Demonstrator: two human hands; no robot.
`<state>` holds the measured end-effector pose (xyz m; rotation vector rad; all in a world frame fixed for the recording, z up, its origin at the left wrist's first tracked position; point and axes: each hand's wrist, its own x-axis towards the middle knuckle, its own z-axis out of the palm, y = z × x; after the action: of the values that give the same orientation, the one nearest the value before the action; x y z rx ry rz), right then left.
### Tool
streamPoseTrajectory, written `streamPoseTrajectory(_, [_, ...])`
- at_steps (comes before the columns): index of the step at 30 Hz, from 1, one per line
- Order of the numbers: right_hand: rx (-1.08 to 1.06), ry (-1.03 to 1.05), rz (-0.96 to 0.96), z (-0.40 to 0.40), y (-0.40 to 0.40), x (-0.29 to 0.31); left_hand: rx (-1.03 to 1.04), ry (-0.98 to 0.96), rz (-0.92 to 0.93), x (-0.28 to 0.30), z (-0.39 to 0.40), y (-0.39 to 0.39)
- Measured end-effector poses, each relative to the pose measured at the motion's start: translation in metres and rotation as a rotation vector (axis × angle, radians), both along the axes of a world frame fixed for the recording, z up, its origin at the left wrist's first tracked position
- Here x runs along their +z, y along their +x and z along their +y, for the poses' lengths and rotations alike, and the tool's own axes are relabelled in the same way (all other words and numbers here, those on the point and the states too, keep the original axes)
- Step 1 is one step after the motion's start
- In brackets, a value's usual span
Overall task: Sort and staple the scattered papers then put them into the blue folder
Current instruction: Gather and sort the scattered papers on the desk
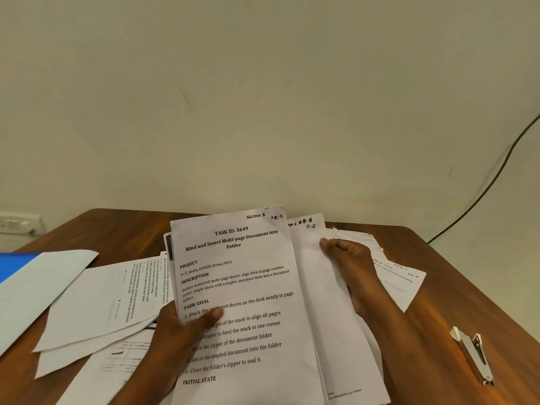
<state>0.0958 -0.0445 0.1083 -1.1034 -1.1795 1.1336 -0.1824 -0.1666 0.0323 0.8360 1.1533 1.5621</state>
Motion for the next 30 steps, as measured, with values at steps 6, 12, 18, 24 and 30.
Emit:
streamPoseTrajectory(6, [0.003, 0.01, 0.048, -0.004, -0.006, 0.003, -0.023, -0.026, -0.011, -0.002, 0.001, -0.001])
streamPoseTrajectory(12, [0.008, -0.028, 0.13, -0.003, -0.019, 0.004, -0.028, -0.019, 0.019, -0.002, 0.001, -0.002])
streamPoseTrajectory(18, [0.091, -0.075, 0.118, -0.009, -0.031, -0.001, -0.039, -0.022, 0.019, 0.001, -0.001, -0.003])
streamPoseTrajectory(24, [0.117, 0.01, -0.064, -0.017, -0.04, -0.003, -0.071, -0.017, 0.052, 0.001, -0.002, -0.003])
streamPoseTrajectory(30, [0.121, 0.043, -0.05, -0.036, -0.051, -0.003, -0.065, -0.004, 0.046, 0.001, -0.002, -0.003])
